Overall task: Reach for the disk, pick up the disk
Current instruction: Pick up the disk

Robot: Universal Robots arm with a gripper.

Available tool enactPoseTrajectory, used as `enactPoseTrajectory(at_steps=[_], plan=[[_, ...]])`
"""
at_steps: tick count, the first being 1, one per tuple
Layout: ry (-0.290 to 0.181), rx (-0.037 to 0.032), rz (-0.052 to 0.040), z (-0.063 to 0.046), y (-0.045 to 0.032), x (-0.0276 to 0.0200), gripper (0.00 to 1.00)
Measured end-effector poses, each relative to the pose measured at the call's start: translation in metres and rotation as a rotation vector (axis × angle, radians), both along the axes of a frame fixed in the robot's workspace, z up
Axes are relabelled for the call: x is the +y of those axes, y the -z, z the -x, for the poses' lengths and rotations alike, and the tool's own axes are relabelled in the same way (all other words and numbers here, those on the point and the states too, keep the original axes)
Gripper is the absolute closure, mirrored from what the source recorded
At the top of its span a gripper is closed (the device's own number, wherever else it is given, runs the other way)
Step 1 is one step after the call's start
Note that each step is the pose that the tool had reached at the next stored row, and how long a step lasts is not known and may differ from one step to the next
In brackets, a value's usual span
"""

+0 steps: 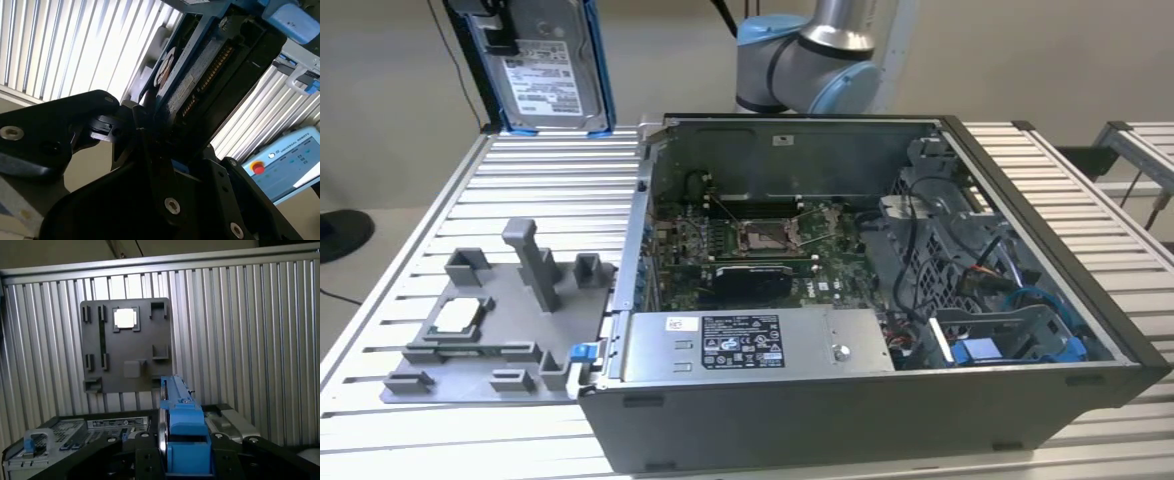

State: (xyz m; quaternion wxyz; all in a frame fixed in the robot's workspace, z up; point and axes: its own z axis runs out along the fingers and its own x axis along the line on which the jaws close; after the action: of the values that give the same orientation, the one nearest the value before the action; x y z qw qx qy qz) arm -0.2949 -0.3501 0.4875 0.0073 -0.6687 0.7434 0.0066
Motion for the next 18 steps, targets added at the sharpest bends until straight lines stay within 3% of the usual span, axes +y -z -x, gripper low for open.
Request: enactPoseTrajectory(at_steps=[18], plan=[[0.000,0.0000,-0.0001,-0.047,0.0000,0.0000,1.00]])
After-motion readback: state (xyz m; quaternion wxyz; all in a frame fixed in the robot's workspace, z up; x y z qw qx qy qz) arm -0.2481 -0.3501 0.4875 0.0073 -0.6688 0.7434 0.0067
